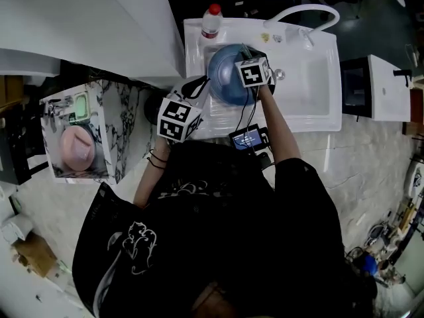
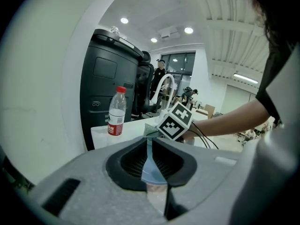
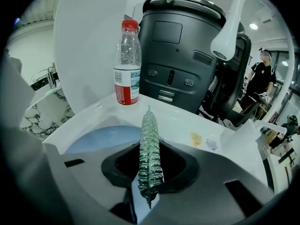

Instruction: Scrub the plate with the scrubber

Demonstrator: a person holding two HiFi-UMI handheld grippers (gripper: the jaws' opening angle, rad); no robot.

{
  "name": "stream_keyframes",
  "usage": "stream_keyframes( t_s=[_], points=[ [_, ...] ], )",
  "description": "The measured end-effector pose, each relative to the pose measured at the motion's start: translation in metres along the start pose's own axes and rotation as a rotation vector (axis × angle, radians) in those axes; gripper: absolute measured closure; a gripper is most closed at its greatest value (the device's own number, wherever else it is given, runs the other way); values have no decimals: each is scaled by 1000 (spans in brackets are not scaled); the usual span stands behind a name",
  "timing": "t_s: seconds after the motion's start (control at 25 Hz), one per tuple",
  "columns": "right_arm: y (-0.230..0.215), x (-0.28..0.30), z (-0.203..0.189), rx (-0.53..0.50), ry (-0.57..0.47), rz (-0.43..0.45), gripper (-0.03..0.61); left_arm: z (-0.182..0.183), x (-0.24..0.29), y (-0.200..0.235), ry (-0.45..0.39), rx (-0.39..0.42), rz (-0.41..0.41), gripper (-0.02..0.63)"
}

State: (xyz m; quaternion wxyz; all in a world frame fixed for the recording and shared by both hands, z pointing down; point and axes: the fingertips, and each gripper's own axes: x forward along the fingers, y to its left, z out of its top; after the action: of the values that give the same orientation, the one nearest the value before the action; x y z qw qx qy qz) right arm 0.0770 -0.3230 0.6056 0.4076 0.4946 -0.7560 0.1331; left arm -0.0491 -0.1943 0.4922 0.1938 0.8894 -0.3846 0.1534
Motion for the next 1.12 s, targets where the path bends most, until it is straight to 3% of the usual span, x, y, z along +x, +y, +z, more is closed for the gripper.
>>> stream_keyframes(
  t_s=[0.4,0.8,1.12],
  points=[
    [35,5,10,24,-24,58,488,-2,-5,15,6,-5,3,580],
    [91,-15,14,32,-82,200,488,-6,-5,15,12,-8,-1,580],
    [121,-40,0,208,-100,337,488,-9,-6,12,14,-15,3,580]
  ],
)
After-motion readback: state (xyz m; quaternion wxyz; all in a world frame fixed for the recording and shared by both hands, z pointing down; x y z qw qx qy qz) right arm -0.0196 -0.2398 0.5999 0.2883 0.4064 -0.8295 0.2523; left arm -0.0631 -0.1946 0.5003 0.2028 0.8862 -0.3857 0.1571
